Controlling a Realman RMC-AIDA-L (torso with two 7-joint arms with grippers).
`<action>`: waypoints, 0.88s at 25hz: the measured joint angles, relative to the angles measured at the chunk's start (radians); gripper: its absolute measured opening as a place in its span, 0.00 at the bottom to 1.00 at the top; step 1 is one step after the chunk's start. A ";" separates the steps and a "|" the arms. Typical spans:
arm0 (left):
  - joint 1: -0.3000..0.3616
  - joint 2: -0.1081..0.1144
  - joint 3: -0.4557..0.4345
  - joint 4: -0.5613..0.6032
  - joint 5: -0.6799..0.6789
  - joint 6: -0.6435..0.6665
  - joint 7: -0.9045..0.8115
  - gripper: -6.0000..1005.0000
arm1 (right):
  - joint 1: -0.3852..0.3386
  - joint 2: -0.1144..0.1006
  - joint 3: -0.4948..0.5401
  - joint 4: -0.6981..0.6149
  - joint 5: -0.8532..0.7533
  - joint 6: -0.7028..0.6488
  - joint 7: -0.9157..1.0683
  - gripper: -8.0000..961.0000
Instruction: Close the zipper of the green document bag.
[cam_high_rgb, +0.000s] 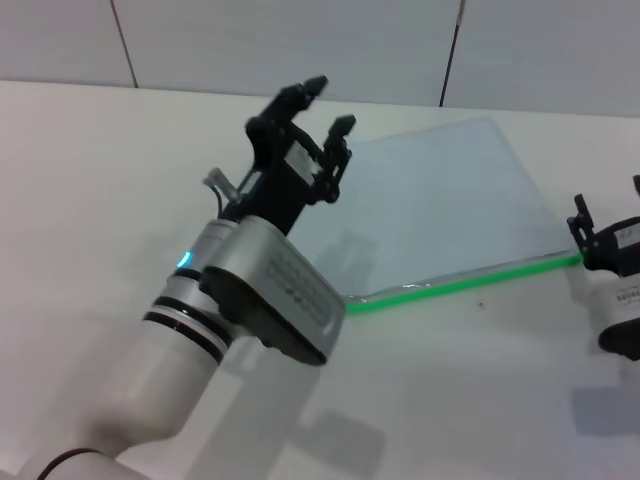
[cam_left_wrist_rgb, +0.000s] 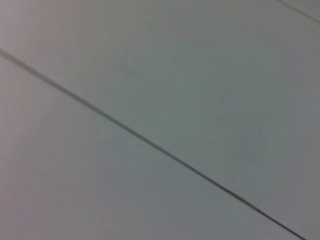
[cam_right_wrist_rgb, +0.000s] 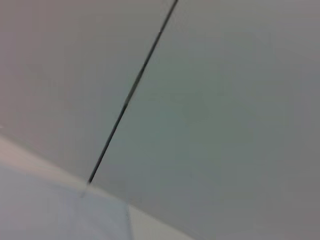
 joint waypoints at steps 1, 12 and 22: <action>0.001 0.000 -0.002 0.000 -0.002 -0.010 -0.017 0.50 | 0.000 0.000 0.000 -0.003 0.000 0.009 0.016 0.71; 0.036 -0.006 -0.064 -0.027 -0.040 -0.078 -0.261 0.50 | 0.004 -0.002 0.025 -0.091 0.016 0.062 0.057 0.71; 0.050 -0.010 -0.077 -0.057 -0.146 -0.156 -0.414 0.50 | 0.015 -0.002 0.048 -0.147 0.040 0.060 0.178 0.71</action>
